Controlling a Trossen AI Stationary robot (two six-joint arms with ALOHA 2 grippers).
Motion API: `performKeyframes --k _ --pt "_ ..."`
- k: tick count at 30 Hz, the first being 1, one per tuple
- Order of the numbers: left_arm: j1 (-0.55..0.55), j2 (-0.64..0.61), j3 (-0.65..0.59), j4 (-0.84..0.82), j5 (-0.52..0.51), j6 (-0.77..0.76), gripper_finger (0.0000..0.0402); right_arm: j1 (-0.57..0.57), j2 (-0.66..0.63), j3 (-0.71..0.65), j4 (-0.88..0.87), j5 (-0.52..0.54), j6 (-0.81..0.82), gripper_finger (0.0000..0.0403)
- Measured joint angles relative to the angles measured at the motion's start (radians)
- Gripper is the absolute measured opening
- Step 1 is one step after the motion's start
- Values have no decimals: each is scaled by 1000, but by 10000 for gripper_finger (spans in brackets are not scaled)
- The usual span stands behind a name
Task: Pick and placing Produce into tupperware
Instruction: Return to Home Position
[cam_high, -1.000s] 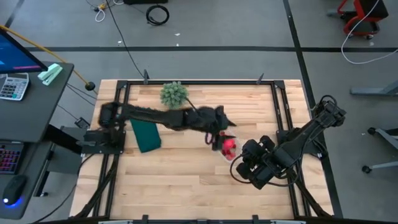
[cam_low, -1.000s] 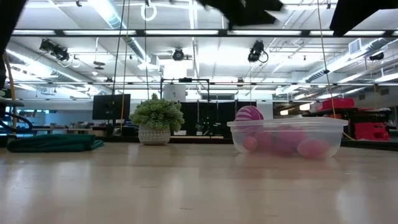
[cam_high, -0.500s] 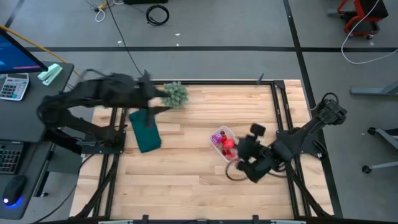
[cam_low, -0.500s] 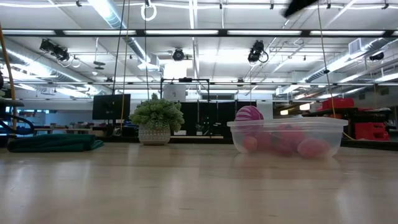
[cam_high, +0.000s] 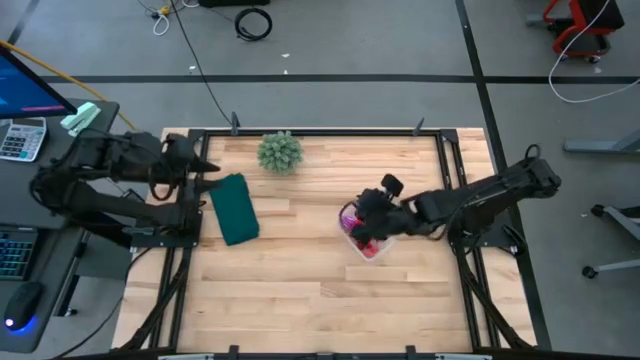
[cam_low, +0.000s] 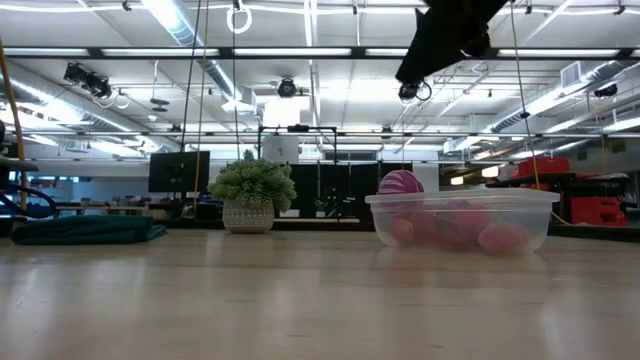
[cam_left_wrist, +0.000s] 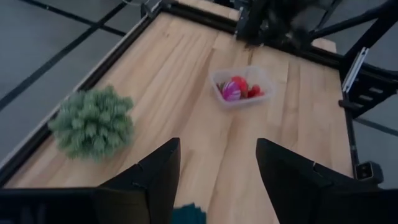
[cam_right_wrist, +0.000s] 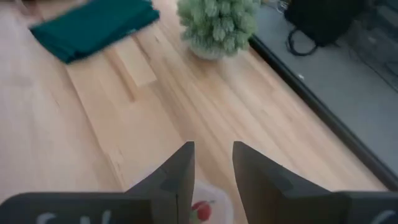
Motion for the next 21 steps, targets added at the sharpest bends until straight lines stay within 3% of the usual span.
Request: performKeyframes --k 2,7,13,15,21 --pt "0 -55 -64 3 1 -20 219 -10 -68 -38 44 -30 -35 117" --pt "0 -223 -241 57 0 -89 214 22 -328 -261 309 59 -137 117" --pt "0 -418 -505 209 20 -133 209 42 -641 -667 683 -82 -191 117" --pt "0 -473 -600 258 25 -147 209 35 -730 -766 774 -82 -194 117" --pt "0 -596 -834 497 28 -148 212 26 -942 -913 852 -84 -248 117"
